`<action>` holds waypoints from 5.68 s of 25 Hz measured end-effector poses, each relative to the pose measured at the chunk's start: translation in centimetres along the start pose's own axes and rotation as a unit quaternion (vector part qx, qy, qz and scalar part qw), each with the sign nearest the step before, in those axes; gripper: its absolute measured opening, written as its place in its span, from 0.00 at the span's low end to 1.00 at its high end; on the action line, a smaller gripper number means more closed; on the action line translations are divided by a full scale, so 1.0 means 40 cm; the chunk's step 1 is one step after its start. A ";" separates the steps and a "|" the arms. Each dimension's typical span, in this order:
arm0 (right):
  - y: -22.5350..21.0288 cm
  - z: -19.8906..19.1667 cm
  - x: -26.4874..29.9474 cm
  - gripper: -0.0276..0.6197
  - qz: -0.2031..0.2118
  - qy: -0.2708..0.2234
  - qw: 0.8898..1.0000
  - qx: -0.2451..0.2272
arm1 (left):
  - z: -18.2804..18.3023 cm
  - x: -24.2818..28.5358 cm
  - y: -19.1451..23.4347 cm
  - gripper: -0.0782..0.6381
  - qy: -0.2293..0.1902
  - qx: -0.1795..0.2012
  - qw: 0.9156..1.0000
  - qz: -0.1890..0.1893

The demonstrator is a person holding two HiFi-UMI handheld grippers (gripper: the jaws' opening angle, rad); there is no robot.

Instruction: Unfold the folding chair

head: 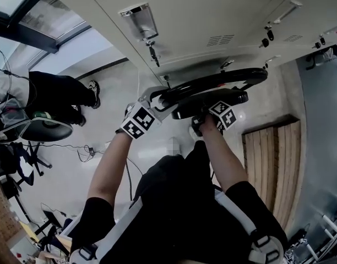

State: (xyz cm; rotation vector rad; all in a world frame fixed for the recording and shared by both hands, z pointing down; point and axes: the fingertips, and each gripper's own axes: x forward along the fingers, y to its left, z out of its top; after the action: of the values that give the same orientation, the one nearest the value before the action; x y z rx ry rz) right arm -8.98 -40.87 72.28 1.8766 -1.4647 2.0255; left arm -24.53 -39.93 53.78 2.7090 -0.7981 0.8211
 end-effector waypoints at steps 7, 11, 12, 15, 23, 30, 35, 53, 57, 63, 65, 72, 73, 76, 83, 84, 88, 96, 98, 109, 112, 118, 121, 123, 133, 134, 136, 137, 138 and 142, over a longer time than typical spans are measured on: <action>-0.035 -0.008 -0.034 0.32 0.009 -0.021 1.000 -0.002 | 0.004 0.009 -0.048 0.30 -0.030 0.004 0.999 -0.032; -0.056 -0.019 -0.052 0.33 0.025 -0.031 0.999 -0.018 | 0.000 0.005 -0.055 0.29 -0.038 0.004 0.999 -0.032; -0.062 -0.020 -0.058 0.33 0.029 -0.036 0.999 -0.024 | 0.000 0.005 -0.059 0.29 -0.040 0.005 0.999 -0.036; -0.077 -0.019 -0.070 0.34 0.039 -0.043 0.998 -0.037 | 0.001 0.007 -0.074 0.28 -0.046 0.011 0.998 -0.050; -0.142 -0.039 -0.105 0.35 0.038 -0.049 0.998 -0.026 | -0.006 0.009 -0.074 0.28 -0.055 -0.005 0.997 -0.046; -0.235 -0.068 -0.138 0.37 0.024 -0.043 0.999 -0.013 | -0.019 0.016 -0.081 0.28 -0.050 -0.015 0.997 -0.051; -0.304 -0.092 -0.161 0.39 0.014 -0.031 0.999 0.008 | -0.029 0.017 -0.100 0.28 -0.052 -0.019 0.997 -0.051; -0.562 -0.176 -0.226 0.42 0.001 0.007 0.998 0.067 | -0.069 0.028 -0.200 0.28 -0.044 -0.033 0.998 -0.038; -0.609 -0.192 -0.228 0.43 0.012 0.011 0.997 0.071 | -0.082 0.036 -0.209 0.29 -0.043 -0.038 0.998 -0.031; -0.706 -0.231 -0.234 0.45 0.011 0.020 0.996 0.081 | -0.108 0.043 -0.232 0.29 -0.042 -0.042 0.998 -0.026; -0.736 -0.247 -0.238 0.45 0.008 0.024 0.996 0.084 | -0.118 0.040 -0.248 0.29 -0.038 -0.044 0.998 -0.024; -0.830 -0.268 -0.243 0.48 -0.007 0.041 0.995 0.088 | -0.137 0.049 -0.291 0.29 -0.039 -0.047 0.998 -0.023; -0.841 -0.272 -0.241 0.48 -0.008 0.043 0.995 0.089 | -0.140 0.050 -0.293 0.29 -0.039 -0.047 0.998 -0.022; -0.875 -0.287 -0.242 0.49 -0.007 0.048 0.994 0.096 | -0.150 0.053 -0.308 0.29 -0.038 -0.048 0.998 -0.023; -0.950 -0.310 -0.233 0.50 -0.016 0.055 0.994 0.094 | -0.170 0.058 -0.331 0.29 -0.040 -0.052 0.998 -0.022; -0.957 -0.312 -0.233 0.51 -0.019 0.058 0.994 0.094 | -0.172 0.059 -0.334 0.29 -0.040 -0.053 0.998 -0.020; -0.961 -0.310 -0.233 0.51 -0.017 0.057 0.994 0.091 | -0.169 0.062 -0.327 0.29 -0.046 -0.054 0.997 -0.007; -0.962 -0.278 -0.317 0.41 -0.095 0.066 0.993 0.016 | -0.179 0.077 -0.312 0.30 -0.047 -0.058 0.997 0.003; -0.940 -0.237 -0.370 0.34 -0.114 0.046 0.989 -0.083 | -0.182 0.077 -0.307 0.30 -0.045 -0.060 0.997 0.006; -0.852 -0.276 -0.218 0.30 -0.103 0.119 0.856 -0.493 | -0.166 0.088 -0.318 0.30 -0.050 -0.061 0.997 -0.009; -0.857 -0.291 -0.219 0.30 -0.118 0.119 0.840 -0.516 | -0.173 0.088 -0.318 0.30 -0.051 -0.064 0.997 -0.018; -0.859 -0.293 -0.197 0.30 -0.139 0.146 0.832 -0.516 | -0.174 0.093 -0.287 0.30 -0.060 -0.063 0.996 -0.009; -0.859 -0.293 -0.188 0.30 -0.144 0.148 0.828 -0.520 | -0.173 0.097 -0.272 0.30 -0.080 -0.062 0.995 0.003; -0.859 -0.295 -0.182 0.30 -0.146 0.153 0.827 -0.521 | -0.173 0.096 -0.262 0.31 -0.094 -0.061 0.994 0.008; -0.855 -0.293 -0.152 0.30 -0.152 0.165 0.825 -0.519 | -0.177 0.115 -0.201 0.31 -0.123 -0.087 0.989 0.008; -0.857 -0.293 -0.146 0.30 -0.151 0.163 0.825 -0.519 | -0.177 0.117 -0.192 0.31 -0.125 -0.088 0.988 0.008; -0.856 -0.292 -0.137 0.30 -0.149 0.162 0.826 -0.520 | -0.179 0.121 -0.177 0.31 -0.127 -0.090 0.988 0.009; -0.856 -0.291 -0.133 0.30 -0.148 0.160 0.826 -0.520 | -0.180 0.125 -0.169 0.31 -0.128 -0.091 0.987 0.010; -0.859 -0.290 -0.128 0.30 -0.147 0.158 0.826 -0.520 | -0.182 0.129 -0.162 0.31 -0.129 -0.093 0.987 0.011; -0.869 -0.294 -0.109 0.30 -0.146 0.151 0.829 -0.518 | -0.190 0.139 -0.135 0.32 -0.133 -0.095 0.987 0.014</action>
State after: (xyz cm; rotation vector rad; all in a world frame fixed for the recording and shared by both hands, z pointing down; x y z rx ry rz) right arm 3.12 -11.70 91.51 1.1308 -1.5474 0.9365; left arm -21.13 -35.34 63.00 2.6713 -0.9182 0.3696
